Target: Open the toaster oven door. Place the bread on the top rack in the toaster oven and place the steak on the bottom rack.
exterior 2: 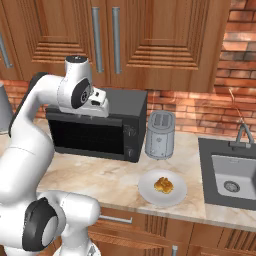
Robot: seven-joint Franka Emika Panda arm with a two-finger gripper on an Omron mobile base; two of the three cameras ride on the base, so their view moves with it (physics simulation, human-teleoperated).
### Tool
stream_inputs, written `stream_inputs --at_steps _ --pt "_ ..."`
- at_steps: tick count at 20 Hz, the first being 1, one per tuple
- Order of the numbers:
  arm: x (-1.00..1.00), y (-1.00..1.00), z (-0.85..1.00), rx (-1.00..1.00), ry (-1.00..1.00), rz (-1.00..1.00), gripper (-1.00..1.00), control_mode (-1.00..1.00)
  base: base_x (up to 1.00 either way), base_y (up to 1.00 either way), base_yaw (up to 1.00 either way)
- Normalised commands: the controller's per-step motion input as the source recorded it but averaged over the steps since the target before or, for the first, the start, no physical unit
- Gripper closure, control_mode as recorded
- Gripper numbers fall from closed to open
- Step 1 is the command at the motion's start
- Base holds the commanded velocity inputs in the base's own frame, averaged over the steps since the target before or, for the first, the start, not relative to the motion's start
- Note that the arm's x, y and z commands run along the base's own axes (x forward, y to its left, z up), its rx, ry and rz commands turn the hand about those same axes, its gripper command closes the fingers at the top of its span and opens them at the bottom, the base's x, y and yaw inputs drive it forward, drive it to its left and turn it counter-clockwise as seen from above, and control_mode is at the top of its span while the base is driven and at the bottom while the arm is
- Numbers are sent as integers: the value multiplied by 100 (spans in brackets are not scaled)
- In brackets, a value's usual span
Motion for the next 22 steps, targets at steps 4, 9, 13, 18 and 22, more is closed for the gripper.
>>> stream_inputs --at_steps 4,9,13,18,22 --pt "7 11 -22 -19 14 0 -100 -100 0 0 0" --pt "1 37 -50 -39 4 12 -100 -100 0 0 0" --pt "0 22 -12 -51 -12 20 -100 -100 0 0 0" --pt "24 2 0 -47 -5 12 -100 -100 0 0 0" --pt "54 2 0 -37 -5 0 -100 -100 0 0 0"
